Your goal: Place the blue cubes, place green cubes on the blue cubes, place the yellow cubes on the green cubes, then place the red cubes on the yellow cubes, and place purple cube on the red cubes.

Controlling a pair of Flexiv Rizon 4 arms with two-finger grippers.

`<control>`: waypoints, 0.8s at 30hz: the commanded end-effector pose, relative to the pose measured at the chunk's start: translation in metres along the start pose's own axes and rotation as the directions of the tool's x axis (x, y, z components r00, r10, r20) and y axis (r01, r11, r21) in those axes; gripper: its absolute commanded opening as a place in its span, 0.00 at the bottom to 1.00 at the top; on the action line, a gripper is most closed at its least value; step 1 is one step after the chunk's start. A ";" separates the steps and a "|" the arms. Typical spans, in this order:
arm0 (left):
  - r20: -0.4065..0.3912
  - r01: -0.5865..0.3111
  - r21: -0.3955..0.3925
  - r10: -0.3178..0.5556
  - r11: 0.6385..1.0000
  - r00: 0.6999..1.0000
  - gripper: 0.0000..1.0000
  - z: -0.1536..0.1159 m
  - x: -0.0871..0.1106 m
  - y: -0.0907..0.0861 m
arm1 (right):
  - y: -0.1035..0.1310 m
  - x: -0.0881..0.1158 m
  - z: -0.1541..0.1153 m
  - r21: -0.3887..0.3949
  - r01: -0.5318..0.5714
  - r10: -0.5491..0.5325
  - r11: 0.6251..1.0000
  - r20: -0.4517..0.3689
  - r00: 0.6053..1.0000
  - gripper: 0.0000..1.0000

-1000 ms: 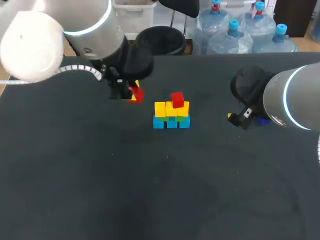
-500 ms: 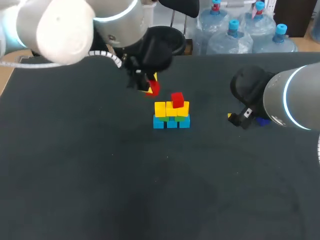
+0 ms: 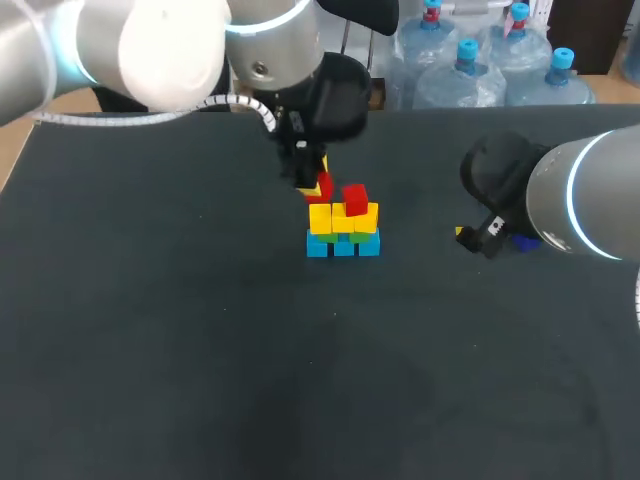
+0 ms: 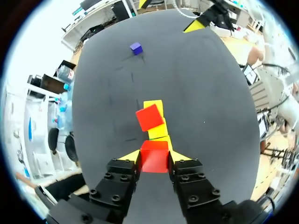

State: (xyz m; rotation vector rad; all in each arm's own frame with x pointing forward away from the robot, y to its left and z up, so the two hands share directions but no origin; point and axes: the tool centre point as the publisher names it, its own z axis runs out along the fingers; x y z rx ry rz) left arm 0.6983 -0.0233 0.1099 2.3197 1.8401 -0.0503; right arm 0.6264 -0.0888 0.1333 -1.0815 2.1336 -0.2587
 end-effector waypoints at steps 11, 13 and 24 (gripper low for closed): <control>-0.010 0.034 0.045 -0.033 0.998 0.999 0.00 0.010 -0.002 0.010 | 0.001 0.002 0.000 0.004 -0.002 0.002 1.000 0.007 1.000 1.00; -0.011 0.030 0.053 -0.029 0.998 1.000 0.00 0.010 -0.003 0.011 | 0.001 0.002 0.000 0.004 -0.002 0.002 1.000 0.007 1.000 1.00; 0.009 0.047 0.075 -0.048 0.996 0.999 0.00 0.012 -0.008 0.014 | 0.001 0.002 0.000 0.004 -0.002 0.002 1.000 0.007 1.000 1.00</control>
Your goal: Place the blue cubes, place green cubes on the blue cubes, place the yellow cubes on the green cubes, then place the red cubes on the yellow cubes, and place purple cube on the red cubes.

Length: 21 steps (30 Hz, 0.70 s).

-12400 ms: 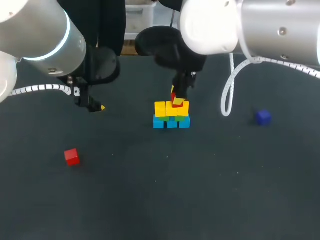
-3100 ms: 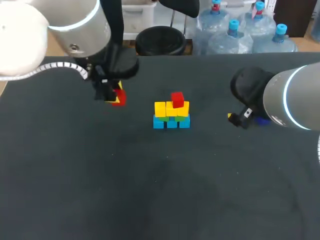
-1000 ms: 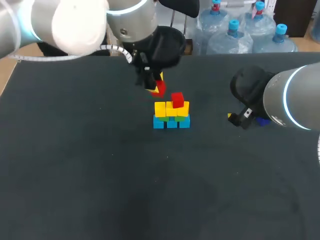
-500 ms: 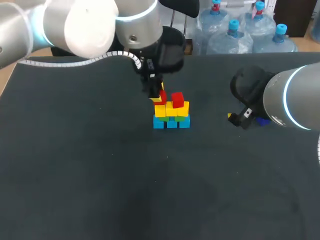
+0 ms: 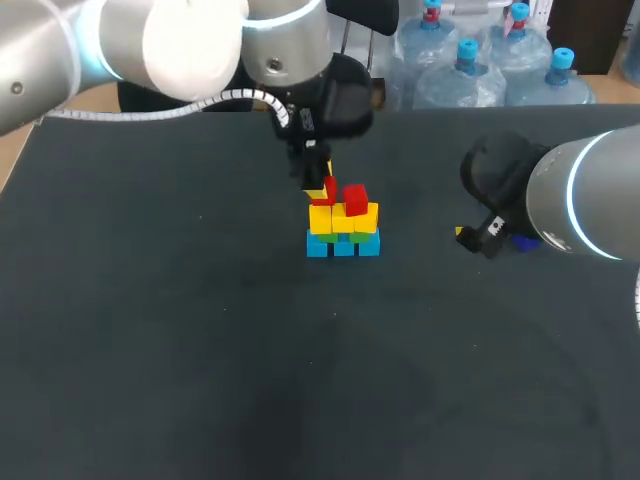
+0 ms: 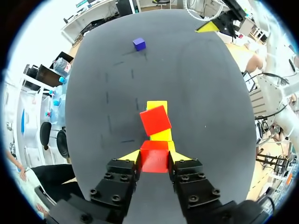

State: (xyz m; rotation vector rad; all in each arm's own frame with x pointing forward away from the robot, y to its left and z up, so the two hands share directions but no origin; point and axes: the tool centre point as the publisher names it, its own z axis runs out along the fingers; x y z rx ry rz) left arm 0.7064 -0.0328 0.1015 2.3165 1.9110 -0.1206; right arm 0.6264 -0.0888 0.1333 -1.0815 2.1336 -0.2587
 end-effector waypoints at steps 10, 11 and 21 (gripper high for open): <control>0.012 0.021 0.033 -0.021 0.999 1.000 0.00 0.006 -0.004 0.002 | 0.001 0.002 0.000 0.004 -0.002 0.002 1.000 0.007 1.000 1.00; 0.007 0.022 0.034 -0.022 0.999 1.000 0.00 0.006 -0.004 0.002 | 0.001 0.002 0.000 0.004 -0.002 0.002 1.000 0.007 1.000 1.00; 0.007 0.036 0.050 -0.036 0.998 0.999 0.00 0.007 -0.006 0.001 | 0.001 0.002 0.000 0.004 -0.002 0.002 1.000 0.007 1.000 1.00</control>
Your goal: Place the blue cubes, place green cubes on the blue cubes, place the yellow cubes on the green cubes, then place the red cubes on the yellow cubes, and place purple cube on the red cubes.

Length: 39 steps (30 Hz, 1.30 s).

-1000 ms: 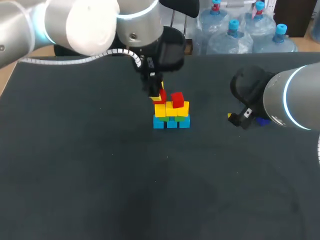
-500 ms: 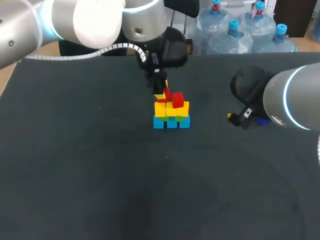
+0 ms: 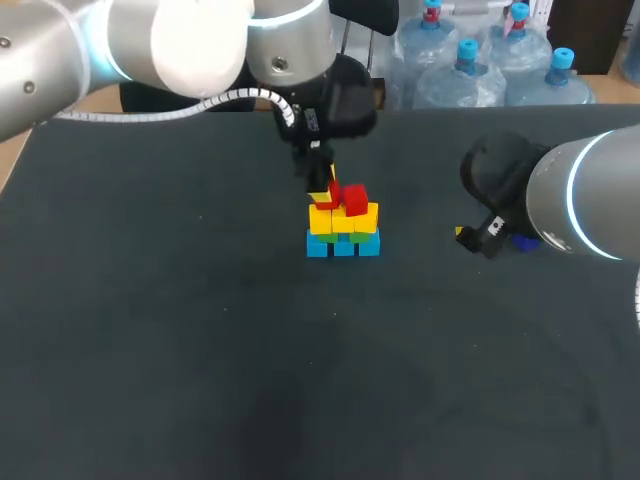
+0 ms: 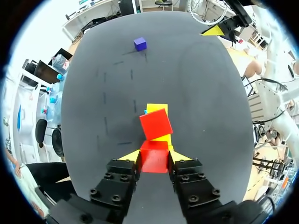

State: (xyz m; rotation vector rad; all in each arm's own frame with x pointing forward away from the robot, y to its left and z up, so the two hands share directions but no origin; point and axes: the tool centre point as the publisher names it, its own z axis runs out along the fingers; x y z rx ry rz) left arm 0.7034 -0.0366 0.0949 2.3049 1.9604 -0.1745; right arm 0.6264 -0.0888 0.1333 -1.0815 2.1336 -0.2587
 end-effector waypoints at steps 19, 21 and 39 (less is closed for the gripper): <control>-0.019 0.016 0.032 -0.015 0.999 1.000 0.00 0.004 -0.007 0.002 | 0.001 0.002 0.000 0.004 -0.002 0.002 1.000 0.007 1.000 1.00; -0.019 0.016 0.033 -0.016 0.999 1.000 0.00 0.004 -0.007 0.001 | 0.001 0.002 0.000 0.004 -0.002 0.002 1.000 0.007 1.000 1.00; -0.031 0.016 0.041 -0.014 0.999 0.999 0.00 0.007 -0.007 -0.001 | 0.001 0.002 0.000 0.004 -0.002 0.002 1.000 0.007 1.000 1.00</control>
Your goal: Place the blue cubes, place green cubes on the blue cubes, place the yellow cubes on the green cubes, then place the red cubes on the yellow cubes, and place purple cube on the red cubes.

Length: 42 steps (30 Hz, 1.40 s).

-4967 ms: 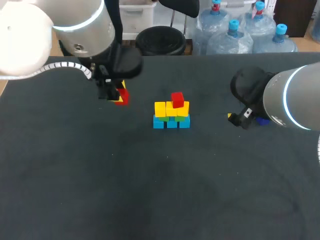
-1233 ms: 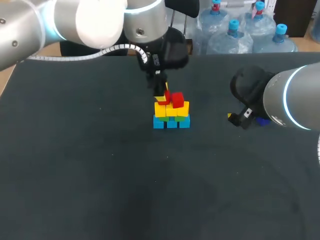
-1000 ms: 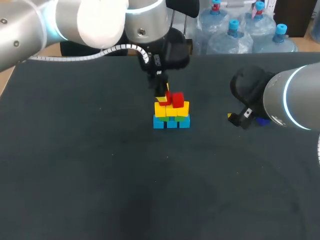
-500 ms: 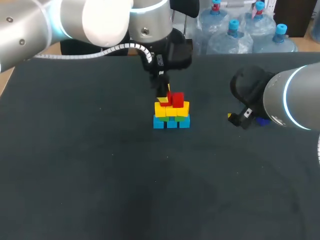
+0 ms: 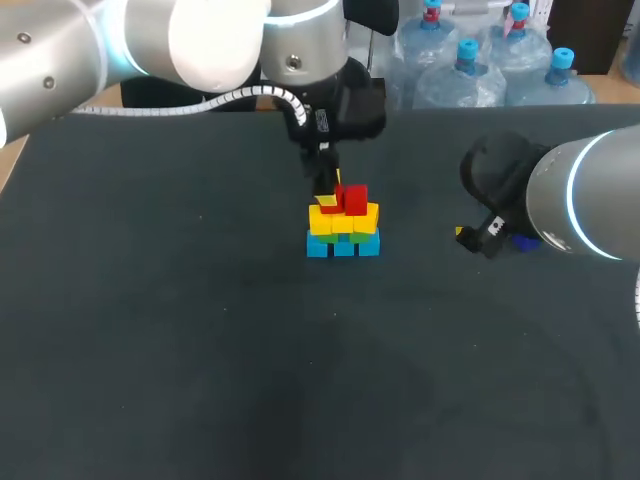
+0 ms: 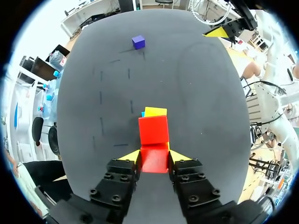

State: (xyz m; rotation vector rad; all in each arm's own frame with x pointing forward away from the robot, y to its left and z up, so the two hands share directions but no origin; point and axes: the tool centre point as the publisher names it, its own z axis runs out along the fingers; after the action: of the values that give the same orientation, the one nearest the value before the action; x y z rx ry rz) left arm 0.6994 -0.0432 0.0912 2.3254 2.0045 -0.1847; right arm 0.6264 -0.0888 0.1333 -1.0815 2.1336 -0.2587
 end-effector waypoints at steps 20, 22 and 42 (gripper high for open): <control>-0.006 -0.003 0.003 0.003 1.000 1.000 1.00 0.002 0.000 0.002 | 0.001 0.002 0.000 0.004 -0.002 0.002 1.000 0.007 1.000 1.00; -0.006 -0.003 0.003 0.003 1.000 1.000 1.00 0.002 0.000 0.002 | 0.001 0.002 0.000 0.004 -0.002 0.002 1.000 0.007 1.000 1.00; 0.029 -0.028 -0.044 0.029 0.999 0.999 1.00 -0.003 -0.004 0.002 | 0.001 0.002 0.000 0.004 -0.002 0.002 1.000 0.007 1.000 1.00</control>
State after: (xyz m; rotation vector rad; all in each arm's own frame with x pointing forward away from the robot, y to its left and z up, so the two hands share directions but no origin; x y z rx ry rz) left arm 0.7051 -0.0500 0.0926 2.3224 1.9572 -0.1802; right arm 0.6264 -0.0888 0.1333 -1.0815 2.1337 -0.2587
